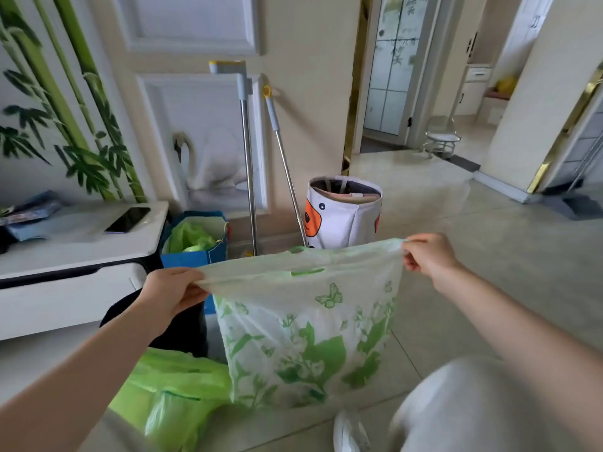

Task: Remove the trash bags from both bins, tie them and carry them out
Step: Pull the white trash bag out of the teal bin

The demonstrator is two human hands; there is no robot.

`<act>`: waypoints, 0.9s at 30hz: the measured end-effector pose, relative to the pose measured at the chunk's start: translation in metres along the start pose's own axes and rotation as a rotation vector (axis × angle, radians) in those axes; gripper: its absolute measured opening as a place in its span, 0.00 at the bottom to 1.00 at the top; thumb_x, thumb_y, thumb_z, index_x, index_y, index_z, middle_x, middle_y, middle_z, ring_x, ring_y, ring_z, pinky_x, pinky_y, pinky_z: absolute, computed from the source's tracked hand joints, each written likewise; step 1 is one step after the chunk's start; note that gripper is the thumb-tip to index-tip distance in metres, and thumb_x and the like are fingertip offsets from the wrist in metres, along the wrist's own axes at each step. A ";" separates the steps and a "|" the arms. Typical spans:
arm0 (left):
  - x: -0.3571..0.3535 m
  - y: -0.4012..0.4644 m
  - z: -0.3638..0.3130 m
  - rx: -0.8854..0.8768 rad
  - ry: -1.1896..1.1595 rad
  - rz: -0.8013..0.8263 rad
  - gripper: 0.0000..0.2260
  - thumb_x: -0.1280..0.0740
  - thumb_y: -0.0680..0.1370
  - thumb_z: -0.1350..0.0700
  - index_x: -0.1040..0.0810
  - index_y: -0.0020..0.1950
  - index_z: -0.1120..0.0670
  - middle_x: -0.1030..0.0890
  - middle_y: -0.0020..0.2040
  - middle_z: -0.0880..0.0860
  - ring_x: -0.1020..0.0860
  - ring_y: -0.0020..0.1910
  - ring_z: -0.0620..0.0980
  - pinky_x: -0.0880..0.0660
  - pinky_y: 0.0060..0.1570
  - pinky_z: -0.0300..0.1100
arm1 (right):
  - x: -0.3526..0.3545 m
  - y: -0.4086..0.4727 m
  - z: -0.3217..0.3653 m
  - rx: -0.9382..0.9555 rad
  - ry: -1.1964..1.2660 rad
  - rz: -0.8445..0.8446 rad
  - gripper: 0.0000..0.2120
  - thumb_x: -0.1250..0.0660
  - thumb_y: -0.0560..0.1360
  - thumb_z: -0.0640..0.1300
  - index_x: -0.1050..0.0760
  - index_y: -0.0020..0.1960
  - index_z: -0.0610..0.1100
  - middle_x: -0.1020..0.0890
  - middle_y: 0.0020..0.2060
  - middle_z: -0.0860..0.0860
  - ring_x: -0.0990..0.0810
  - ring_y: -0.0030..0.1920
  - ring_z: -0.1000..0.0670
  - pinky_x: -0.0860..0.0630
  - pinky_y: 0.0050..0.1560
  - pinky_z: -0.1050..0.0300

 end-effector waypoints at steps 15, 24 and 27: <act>0.071 0.037 0.101 0.108 0.450 -0.128 0.01 0.31 0.73 0.68 0.21 0.42 0.63 0.19 0.33 0.64 0.19 0.25 0.55 0.20 0.25 0.41 | -0.077 -0.009 -0.081 -0.116 -0.379 0.224 0.11 0.33 0.69 0.30 0.22 0.33 0.43 0.21 0.25 0.45 0.25 0.17 0.57 0.27 0.19 0.66; 0.087 0.056 0.107 0.134 0.606 -0.228 0.05 0.34 0.72 0.68 0.20 0.40 0.61 0.18 0.29 0.64 0.17 0.29 0.61 0.18 0.32 0.53 | -0.117 -0.002 -0.094 -0.133 -0.514 0.278 0.13 0.34 0.70 0.28 0.24 0.31 0.41 0.21 0.25 0.43 0.23 0.19 0.53 0.21 0.23 0.58; 0.087 0.061 0.103 0.123 0.681 -0.240 0.06 0.35 0.72 0.67 0.19 0.38 0.60 0.18 0.26 0.61 0.18 0.26 0.58 0.18 0.29 0.50 | -0.124 0.004 -0.095 -0.141 -0.533 0.270 0.10 0.35 0.71 0.28 0.22 0.34 0.39 0.21 0.25 0.42 0.23 0.19 0.52 0.20 0.24 0.55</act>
Point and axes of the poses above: each hand's wrist, its own y-axis towards the middle knuckle, its own x-axis out of the back of the hand, z = x × y, the point moved 5 cm from there along y, towards the middle knuckle
